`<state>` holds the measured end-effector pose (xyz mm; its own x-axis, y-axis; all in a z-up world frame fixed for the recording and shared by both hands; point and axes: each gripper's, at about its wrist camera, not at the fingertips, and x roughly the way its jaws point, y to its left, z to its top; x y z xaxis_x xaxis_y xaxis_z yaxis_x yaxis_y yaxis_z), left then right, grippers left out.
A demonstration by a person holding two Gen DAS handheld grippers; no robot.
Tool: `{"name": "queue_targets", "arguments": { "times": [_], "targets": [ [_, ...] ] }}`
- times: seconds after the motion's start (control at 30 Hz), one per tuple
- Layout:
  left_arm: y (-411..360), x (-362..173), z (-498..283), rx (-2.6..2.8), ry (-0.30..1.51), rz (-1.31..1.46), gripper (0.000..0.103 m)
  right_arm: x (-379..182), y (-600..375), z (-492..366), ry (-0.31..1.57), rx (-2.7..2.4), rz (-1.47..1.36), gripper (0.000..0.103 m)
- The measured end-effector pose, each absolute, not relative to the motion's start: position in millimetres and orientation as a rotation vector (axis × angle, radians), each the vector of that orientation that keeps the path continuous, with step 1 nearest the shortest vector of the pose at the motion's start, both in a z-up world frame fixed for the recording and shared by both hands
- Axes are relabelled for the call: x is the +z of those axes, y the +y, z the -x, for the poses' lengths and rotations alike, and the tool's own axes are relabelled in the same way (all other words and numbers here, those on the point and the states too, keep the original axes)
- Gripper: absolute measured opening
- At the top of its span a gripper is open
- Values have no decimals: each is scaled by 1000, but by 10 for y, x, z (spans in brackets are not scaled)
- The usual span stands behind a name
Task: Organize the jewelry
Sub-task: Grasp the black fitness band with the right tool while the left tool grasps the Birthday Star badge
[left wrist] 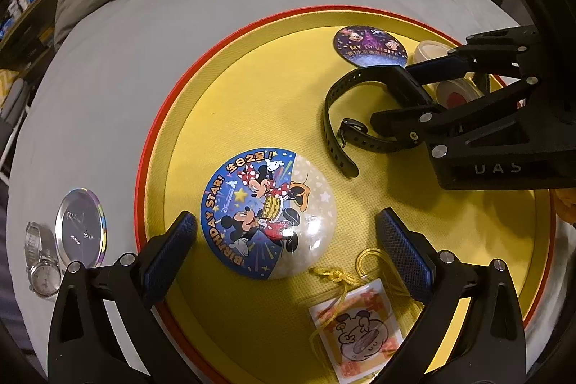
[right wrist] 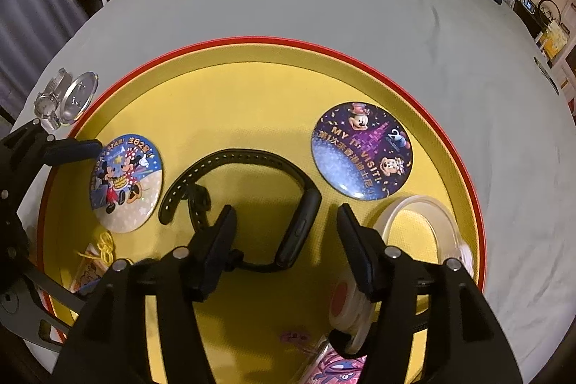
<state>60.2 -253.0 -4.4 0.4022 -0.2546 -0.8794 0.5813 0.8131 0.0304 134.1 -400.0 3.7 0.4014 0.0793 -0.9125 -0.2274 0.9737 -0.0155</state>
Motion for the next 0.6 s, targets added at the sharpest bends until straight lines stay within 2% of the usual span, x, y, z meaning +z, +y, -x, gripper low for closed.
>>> {"name": "queue_targets", "arguments": {
  "times": [0.53, 0.6],
  "targets": [
    [-2533, -23, -637, -533, 1051, -360, 97, 22, -4013, -1262, 1119, 186, 148, 55],
    [-2543, -2, -637, -538, 1038, -357, 89, 26, -4027, -1273, 1123, 189, 142, 55]
  ]
}}
